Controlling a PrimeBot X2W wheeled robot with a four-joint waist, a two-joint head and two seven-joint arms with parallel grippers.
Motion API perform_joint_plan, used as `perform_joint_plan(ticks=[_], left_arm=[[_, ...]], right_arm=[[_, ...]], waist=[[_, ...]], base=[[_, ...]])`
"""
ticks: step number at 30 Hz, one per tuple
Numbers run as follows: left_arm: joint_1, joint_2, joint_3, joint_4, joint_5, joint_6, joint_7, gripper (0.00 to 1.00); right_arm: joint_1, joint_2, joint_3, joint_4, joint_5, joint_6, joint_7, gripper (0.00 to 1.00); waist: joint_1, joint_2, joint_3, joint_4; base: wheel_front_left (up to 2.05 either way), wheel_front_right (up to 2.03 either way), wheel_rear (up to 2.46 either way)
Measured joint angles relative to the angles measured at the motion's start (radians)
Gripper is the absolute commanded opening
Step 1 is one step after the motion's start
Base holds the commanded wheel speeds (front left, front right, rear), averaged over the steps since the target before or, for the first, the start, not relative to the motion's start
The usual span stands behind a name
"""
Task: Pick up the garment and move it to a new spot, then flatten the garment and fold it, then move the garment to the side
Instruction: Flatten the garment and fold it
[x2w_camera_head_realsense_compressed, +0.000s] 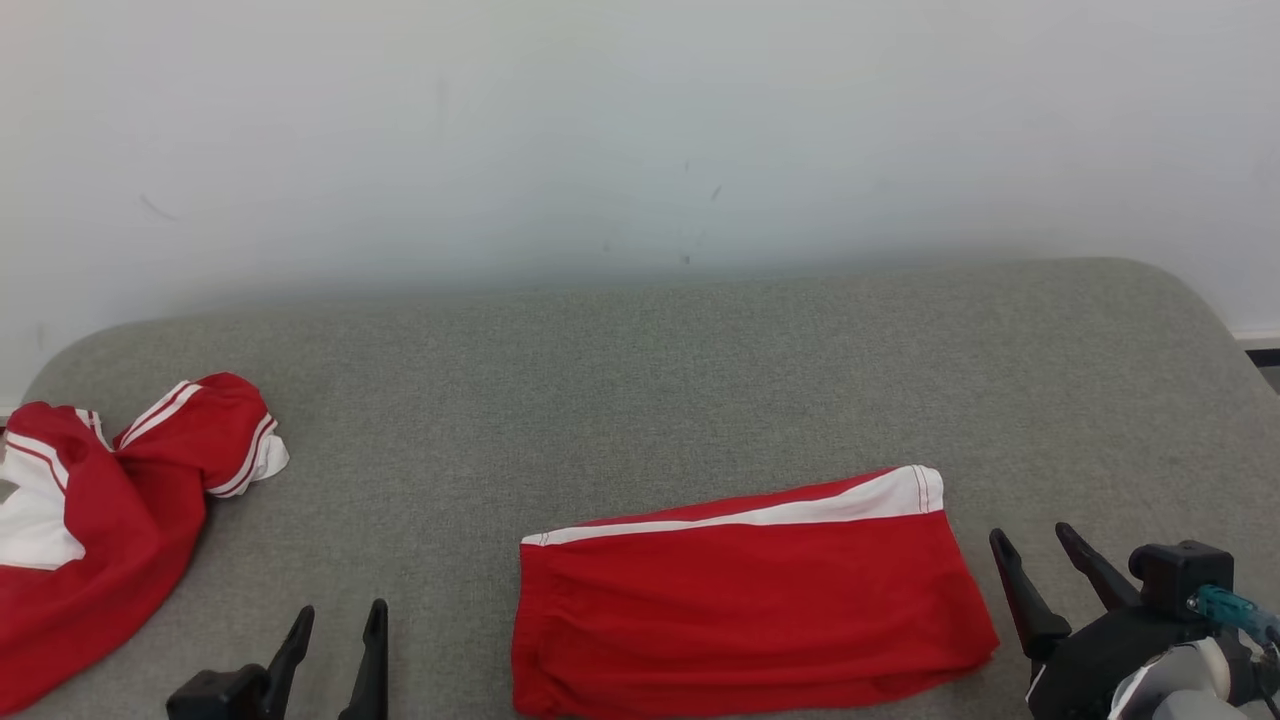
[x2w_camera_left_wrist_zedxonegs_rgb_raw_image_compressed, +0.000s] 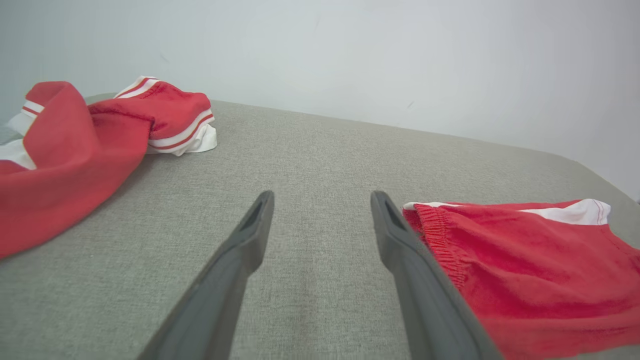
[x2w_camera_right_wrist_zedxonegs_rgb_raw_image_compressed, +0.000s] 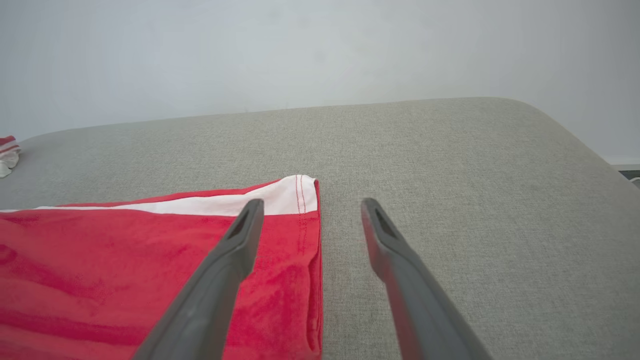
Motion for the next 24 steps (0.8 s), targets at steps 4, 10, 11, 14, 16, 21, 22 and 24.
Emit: perform_joint_plan(ticks=[4, 10, 11, 14, 16, 21, 22, 24], left_arm=[[0.026, 0.003, 0.004, -0.038, 0.028, 0.007, 0.000, 1.00], [0.039, -0.004, 0.025, -0.104, 0.066, 0.008, -0.001, 1.00], [0.039, -0.008, 0.024, -0.114, 0.071, 0.008, -0.001, 1.00], [0.040, -0.021, 0.036, -0.131, 0.085, 0.008, -0.001, 1.00], [0.040, -0.026, 0.042, -0.142, 0.096, 0.008, -0.001, 1.00], [0.041, -0.046, 0.052, -0.156, 0.129, 0.008, -0.001, 1.00], [0.042, -0.049, 0.054, -0.158, 0.133, 0.008, -0.001, 1.00], [0.046, -0.054, 0.063, -0.165, 0.141, 0.008, 0.000, 1.00]], right_arm=[[0.001, -0.002, -0.006, -0.006, -0.003, -0.005, 0.000, 1.00], [-0.025, -0.003, 0.018, 0.049, 0.007, -0.007, 0.084, 1.00], [-0.029, -0.003, 0.019, 0.055, 0.013, -0.007, 0.102, 1.00], [-0.067, -0.002, 0.040, 0.088, 0.019, -0.007, 0.163, 1.00], [-0.095, -0.002, 0.040, 0.104, 0.027, -0.007, 0.198, 1.00], [-0.143, 0.004, 0.064, 0.157, 0.040, 0.011, 0.295, 1.00], [-0.147, 0.007, 0.064, 0.168, 0.044, 0.012, 0.310, 1.00], [-0.154, 0.014, 0.066, 0.189, 0.056, 0.014, 0.341, 1.00]], waist=[[0.0000, 0.0000, 0.000, 0.009], [0.0000, 0.0000, 0.001, 0.022], [0.0000, 0.0000, 0.001, 0.025], [0.0000, 0.0001, 0.003, 0.034], [0.0000, 0.0000, 0.005, 0.041], [0.0000, 0.0000, 0.011, 0.062], [0.0000, 0.0000, 0.012, 0.066], [0.0000, 0.0000, 0.014, 0.075]], base=[[0.00, 0.00, 0.00], [0.00, 0.00, 0.00], [0.00, 0.00, 0.00], [0.00, 0.00, 0.00], [0.00, 0.00, 0.00], [0.00, 0.00, 0.00], [0.00, 0.00, 0.00], [0.00, 0.00, 0.00]])
